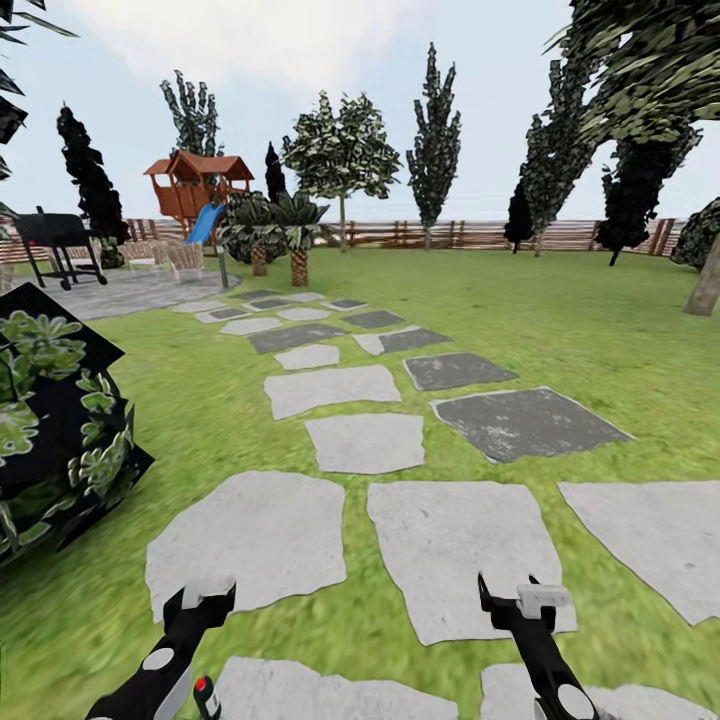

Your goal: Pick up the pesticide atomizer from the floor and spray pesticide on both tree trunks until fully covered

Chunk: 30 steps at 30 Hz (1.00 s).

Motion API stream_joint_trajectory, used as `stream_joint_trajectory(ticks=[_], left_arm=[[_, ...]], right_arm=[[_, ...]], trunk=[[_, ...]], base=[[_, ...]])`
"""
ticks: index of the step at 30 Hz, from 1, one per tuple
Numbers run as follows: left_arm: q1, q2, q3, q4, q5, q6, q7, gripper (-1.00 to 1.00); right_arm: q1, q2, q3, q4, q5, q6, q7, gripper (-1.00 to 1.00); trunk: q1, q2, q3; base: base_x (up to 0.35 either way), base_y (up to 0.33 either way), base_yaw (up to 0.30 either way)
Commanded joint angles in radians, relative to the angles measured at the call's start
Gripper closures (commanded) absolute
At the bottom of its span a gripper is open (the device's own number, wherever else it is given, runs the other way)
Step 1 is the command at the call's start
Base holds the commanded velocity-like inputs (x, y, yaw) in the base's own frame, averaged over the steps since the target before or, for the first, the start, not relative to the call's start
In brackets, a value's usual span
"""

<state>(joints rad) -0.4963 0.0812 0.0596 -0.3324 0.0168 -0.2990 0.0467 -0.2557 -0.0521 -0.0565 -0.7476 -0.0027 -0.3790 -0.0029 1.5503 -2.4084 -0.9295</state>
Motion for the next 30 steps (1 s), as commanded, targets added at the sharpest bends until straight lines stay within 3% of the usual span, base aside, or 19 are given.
stream_joint_trajectory(ticks=[1, 13, 30], left_arm=[[-0.001, 0.0, 0.001, 0.001, 0.002, -0.003, 0.001, -1.0], [-0.001, 0.002, 0.002, 0.001, 0.001, -0.003, 0.001, -1.0], [-0.001, 0.002, 0.002, 0.001, 0.0, -0.003, 0.001, -1.0]], right_arm=[[0.0, 0.0, 0.0, 0.0, 0.0, -0.003, 0.0, -1.0], [0.0, 0.0, -0.001, 0.003, 0.001, -0.001, 0.0, -1.0], [0.0, 0.0, -0.001, 0.004, 0.001, -0.001, 0.0, -1.0]], trunk=[[0.004, -0.008, -0.006], [0.05, -0.092, -0.061], [0.057, -0.096, -0.153]], base=[[0.0, 0.0, 0.063], [0.0, 0.0, 0.068], [0.0, 0.0, 0.069]])
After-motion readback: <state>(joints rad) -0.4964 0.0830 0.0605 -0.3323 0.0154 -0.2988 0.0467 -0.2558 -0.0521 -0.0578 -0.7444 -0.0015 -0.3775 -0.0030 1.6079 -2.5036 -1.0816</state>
